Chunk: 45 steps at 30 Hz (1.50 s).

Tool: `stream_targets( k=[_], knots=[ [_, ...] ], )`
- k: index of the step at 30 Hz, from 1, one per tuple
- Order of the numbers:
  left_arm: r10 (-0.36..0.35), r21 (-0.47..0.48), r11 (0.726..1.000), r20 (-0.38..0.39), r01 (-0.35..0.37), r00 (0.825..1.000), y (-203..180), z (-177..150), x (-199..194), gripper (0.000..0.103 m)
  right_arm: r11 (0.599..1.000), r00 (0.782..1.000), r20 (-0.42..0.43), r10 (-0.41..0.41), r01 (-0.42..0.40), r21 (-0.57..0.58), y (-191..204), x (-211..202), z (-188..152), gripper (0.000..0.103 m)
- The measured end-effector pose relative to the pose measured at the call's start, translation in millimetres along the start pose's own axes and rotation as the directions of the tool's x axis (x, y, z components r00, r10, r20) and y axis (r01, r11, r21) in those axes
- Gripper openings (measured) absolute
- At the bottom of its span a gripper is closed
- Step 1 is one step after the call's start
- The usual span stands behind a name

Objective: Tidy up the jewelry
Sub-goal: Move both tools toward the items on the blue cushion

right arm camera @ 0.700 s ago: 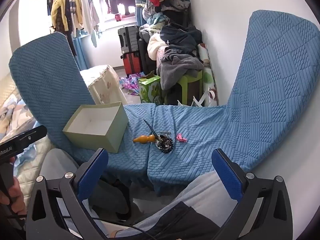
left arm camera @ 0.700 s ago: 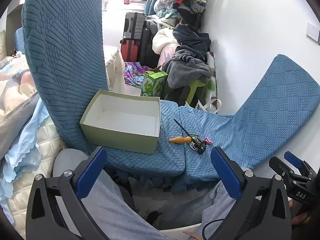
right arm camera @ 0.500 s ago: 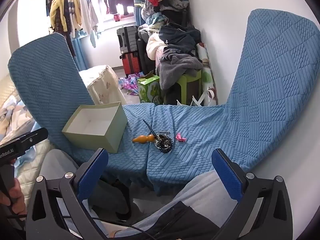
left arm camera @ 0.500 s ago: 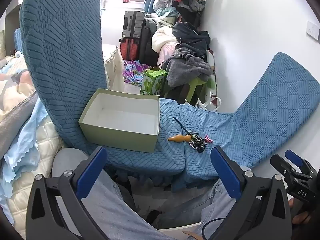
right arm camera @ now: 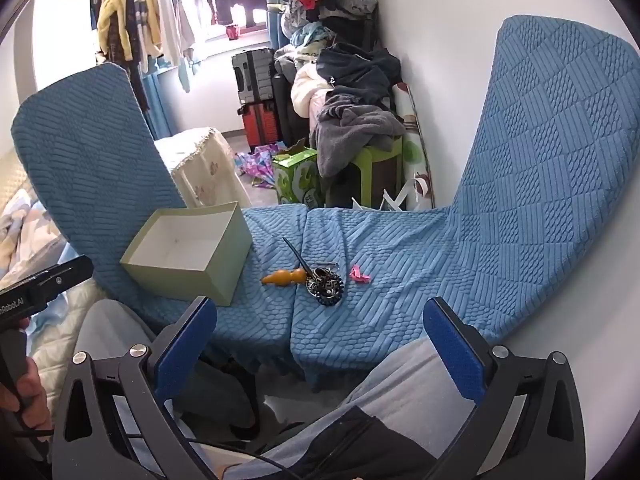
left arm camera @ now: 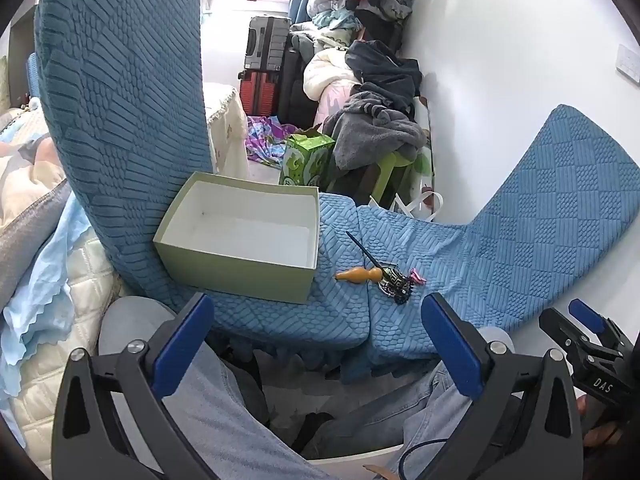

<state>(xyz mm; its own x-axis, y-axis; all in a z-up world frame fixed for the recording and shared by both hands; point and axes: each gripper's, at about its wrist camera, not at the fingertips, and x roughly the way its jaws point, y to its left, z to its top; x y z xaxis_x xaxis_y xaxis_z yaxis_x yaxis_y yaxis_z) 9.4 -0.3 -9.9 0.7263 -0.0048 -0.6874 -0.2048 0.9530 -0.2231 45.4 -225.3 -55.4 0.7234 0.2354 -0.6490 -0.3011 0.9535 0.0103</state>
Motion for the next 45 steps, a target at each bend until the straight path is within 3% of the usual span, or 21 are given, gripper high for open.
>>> stream_targets(
  k=[4,45],
  knots=[
    [0.023,0.009,1.0,0.004,-0.023,1.0,-2.4,1.0,2.5,0.103,1.0,1.0,-0.004,0.007,-0.007,0.011,-2.2,3.6,-0.8,0.103],
    [0.001,0.014,1.0,-0.037,0.0,0.999,-15.8,7.6,24.7,0.103,0.998,1.0,-0.012,0.019,-0.019,0.052,-8.6,23.5,-2.0,0.103]
  ],
)
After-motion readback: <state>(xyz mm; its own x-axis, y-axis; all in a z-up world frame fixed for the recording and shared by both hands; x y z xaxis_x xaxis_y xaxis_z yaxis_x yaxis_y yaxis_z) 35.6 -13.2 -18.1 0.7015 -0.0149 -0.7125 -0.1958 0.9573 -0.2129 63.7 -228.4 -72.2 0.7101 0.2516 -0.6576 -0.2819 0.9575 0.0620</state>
